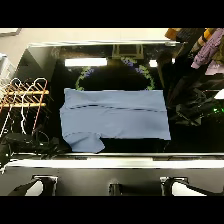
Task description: Fold the clothes and pants, and hang the long-sleeved shirts on hangers.
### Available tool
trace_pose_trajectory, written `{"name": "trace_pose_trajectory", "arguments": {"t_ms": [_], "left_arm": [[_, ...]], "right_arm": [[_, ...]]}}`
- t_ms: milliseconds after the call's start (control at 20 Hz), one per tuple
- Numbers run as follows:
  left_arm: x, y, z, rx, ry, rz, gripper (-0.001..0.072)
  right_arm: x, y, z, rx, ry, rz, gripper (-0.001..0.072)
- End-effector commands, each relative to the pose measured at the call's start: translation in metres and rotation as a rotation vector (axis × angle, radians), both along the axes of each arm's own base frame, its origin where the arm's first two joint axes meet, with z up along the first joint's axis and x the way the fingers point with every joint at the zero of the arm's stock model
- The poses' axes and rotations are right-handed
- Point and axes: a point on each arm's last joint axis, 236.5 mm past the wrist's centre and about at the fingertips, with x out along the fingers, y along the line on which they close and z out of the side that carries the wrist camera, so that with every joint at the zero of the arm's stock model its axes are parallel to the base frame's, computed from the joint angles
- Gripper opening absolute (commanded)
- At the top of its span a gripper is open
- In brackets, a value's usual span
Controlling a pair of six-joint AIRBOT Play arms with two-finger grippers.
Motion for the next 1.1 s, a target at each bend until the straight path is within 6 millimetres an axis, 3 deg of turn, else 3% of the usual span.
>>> {"name": "trace_pose_trajectory", "arguments": {"t_ms": [0,550,1050], "left_arm": [[0.009,-0.012,-0.006,0.011,-0.048,0.004,0.0332],[0.037,-0.017,-0.013,0.113,-0.160,-0.012,0.0332],[0.038,-0.029,-0.021,0.112,-0.152,-0.039,0.0312]], "right_arm": [[0.003,0.014,0.009,0.064,-0.023,-0.013,0.0406],[0.000,0.017,0.010,0.075,-0.014,0.000,0.0406],[0.006,0.014,0.009,0.060,-0.047,0.006,0.0405]]}}
